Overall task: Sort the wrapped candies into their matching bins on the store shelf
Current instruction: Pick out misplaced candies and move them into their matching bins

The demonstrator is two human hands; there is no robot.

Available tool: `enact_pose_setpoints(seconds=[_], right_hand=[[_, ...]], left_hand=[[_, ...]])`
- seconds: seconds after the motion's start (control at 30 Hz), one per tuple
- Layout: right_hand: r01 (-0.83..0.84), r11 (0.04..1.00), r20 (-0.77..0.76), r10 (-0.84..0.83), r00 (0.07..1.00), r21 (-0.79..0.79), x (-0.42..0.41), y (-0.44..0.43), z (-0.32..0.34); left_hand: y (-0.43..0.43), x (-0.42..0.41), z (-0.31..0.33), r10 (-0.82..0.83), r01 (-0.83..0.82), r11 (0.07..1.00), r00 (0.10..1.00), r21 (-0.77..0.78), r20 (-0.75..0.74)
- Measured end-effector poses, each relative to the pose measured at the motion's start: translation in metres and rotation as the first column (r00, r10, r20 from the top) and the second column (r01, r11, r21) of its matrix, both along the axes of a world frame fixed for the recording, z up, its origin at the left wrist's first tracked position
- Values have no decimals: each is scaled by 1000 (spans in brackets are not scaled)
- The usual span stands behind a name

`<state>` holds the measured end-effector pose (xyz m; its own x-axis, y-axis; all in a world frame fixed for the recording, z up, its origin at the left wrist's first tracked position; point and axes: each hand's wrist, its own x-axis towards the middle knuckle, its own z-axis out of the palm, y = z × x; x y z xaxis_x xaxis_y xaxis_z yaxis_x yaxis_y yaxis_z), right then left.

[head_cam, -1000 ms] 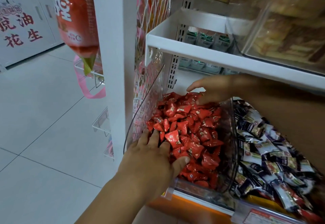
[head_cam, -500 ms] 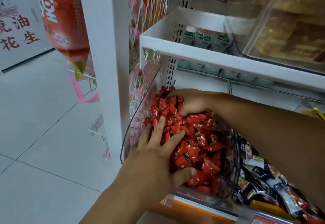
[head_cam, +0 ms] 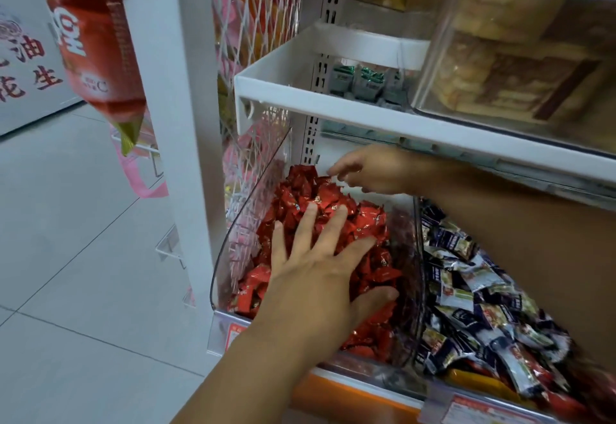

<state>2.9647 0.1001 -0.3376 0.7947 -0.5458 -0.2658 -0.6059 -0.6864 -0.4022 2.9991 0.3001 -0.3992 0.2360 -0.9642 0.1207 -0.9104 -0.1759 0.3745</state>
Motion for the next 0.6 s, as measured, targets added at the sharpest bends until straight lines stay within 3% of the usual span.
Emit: enact_pose_setpoints(seconds=[0.13,0.27,0.43,0.5,0.6], right_hand=[[-278,960,-324,251,912,-39,11,31,-22],[-403,915,-469,358,807,5,-16,60,-23],[-438,897,-481,408,776,55,-35,72,-4],[-351,935,-373,339,864,37,-30,61,12],[-142,983,-153,123,981,-119,-11,38,13]], left_hand=[[-4,5,-3,139,-139,990,990,9,15],[1,21,-6,186,-187,975,982,123,21],[7,22,-1,117,-133,941,991,312,70],[11,21,0,108,-132,936,990,326,90],[16,17,0,93,-122,936,990,329,102]])
